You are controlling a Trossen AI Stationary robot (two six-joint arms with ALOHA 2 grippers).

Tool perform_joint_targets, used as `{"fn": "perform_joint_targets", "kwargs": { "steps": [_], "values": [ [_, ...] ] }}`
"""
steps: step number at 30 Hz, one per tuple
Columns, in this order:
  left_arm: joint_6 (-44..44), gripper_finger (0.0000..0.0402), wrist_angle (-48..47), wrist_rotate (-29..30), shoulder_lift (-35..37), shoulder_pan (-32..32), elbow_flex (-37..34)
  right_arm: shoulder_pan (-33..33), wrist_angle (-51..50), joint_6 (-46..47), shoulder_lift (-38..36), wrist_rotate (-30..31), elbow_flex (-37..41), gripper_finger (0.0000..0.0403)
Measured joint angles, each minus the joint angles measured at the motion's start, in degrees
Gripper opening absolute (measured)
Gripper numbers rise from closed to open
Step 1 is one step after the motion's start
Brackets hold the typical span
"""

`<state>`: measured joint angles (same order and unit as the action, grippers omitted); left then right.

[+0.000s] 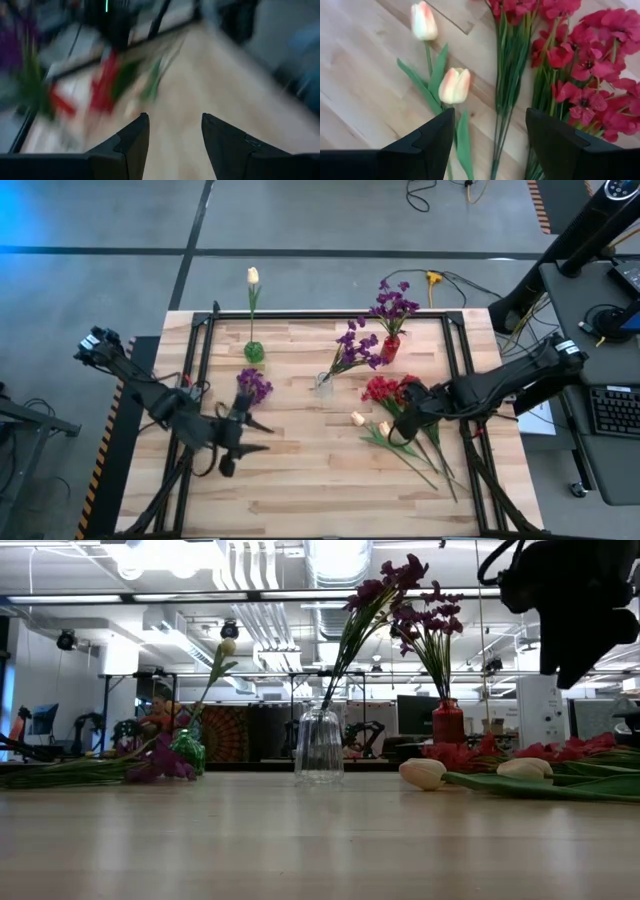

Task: Sort flowers into vase by color
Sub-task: Put the bottom violet flowers into the red vase

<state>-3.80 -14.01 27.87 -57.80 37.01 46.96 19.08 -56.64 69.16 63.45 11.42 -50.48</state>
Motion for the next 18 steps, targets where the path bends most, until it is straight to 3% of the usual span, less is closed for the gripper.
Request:
{"fn": "perform_joint_targets", "kwargs": {
  "steps": [3,6,13,18],
  "values": [
    [-2.8,0.0164,10.2,-5.5,0.9,0.0,-1.7,1.3,-0.1,-1.1,1.2,-0.3,0.2,0.0235],
    [-3.8,0.0164,15.2,-6.5,0.9,0.0,-4.4,3.7,0.0,-0.7,2.2,-0.3,0.5,0.0235],
    [-1.4,0.0164,19.0,4.6,0.0,-0.2,-8.1,7.5,0.1,3.2,3.2,1.6,1.1,0.0235],
    [-1.1,0.0164,19.0,6.0,0.1,-0.2,-9.2,7.8,0.1,3.2,2.9,8.4,1.1,0.0235]
  ]
}}
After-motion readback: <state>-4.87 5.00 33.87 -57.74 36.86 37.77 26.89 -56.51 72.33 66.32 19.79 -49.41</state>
